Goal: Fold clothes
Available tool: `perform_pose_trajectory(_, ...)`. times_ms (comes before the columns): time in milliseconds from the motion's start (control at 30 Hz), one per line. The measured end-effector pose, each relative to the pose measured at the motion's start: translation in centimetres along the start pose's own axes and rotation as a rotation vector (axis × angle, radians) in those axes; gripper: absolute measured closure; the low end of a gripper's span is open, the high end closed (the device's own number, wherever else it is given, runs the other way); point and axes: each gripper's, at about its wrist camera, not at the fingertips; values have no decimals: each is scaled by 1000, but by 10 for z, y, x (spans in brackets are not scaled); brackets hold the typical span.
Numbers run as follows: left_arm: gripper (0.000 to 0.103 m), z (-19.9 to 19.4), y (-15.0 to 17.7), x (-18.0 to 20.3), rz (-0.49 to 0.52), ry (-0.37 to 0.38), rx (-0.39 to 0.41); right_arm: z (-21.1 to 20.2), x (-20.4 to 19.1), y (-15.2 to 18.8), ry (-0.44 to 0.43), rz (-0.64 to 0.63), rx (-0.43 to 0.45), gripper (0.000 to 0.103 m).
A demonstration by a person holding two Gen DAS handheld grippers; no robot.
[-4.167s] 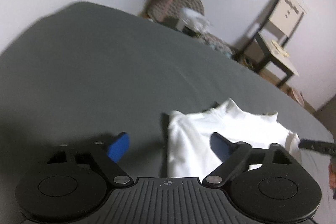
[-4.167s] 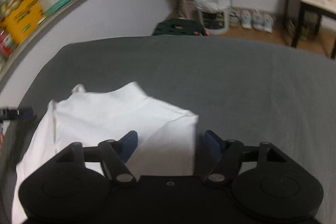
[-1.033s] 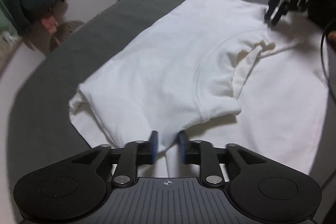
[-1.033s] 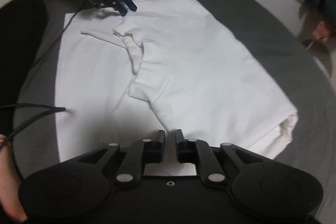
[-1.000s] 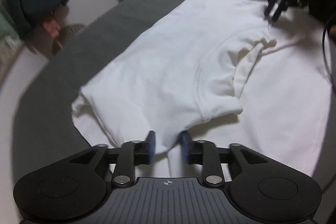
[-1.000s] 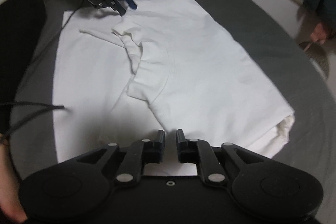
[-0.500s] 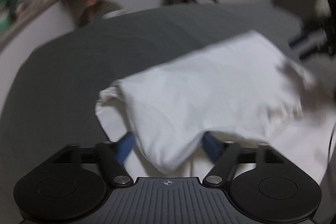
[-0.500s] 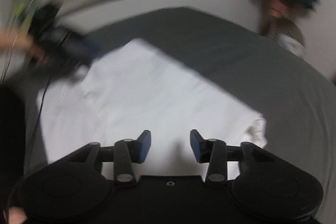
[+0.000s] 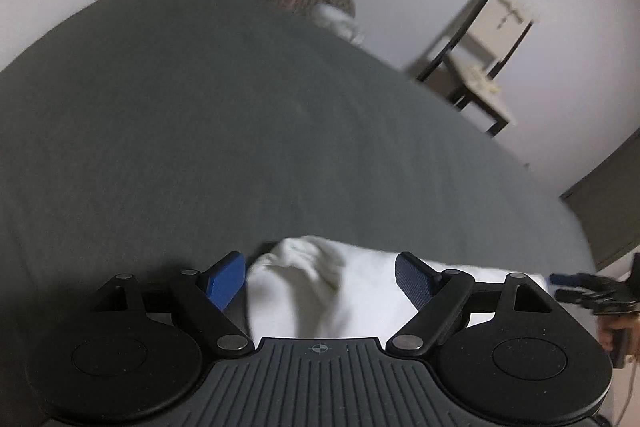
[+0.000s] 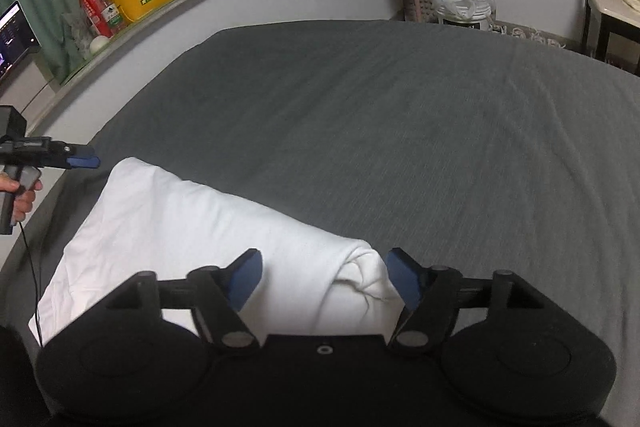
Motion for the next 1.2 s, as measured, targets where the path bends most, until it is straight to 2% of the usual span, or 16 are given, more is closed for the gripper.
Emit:
perform_pose_trajectory(200, 20, 42, 4, -2, 20, -29, -81, 15, 4, 3, 22, -6, -35, 25)
perform_pose_trajectory(267, 20, 48, 7, 1, 58, -32, -74, 19, 8, 3, 25, 5, -48, 25)
perform_pose_trajectory(400, 20, 53, 5, 2, 77, -23, -74, 28, 19, 4, -1, 38, -86, 25)
perform_pose_trajectory(500, 20, 53, 4, 8, 127, -21, -99, 34, 25, 5, -60, 64, -107, 25)
perform_pose_trajectory(633, 20, 58, -2, 18, 166, -18, -115, 36, 23, 5, -105, 14, -119, 25)
perform_pose_trajectory(733, 20, 58, -5, 22, 184, -16, -118, 36, 21, 4, -102, -13, -124, 33)
perform_pose_trajectory(867, 20, 54, -1, 26, 229, -32, -132, 35, 24, 0, -133, -5, -142, 54)
perform_pose_trajectory(933, 20, 55, -1, 29, 235, -34, -138, 35, 25, 1, -133, -4, -146, 54)
perform_pose_trajectory(1133, 45, 55, 4, 36, 253, -43, -134, 37, 25, 0, -128, 1, -133, 56)
perform_pose_trajectory(1200, 62, 55, 7, 37, 248, -31, -127, 36, 24, 1, -127, 9, -126, 67)
Point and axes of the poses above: each gripper's, at about its wrist camera, not at the fingertips, and z roughly the way its jaws point, x to its right, y to its underside, and after that the axes turned 4 degrees about y, right-handed
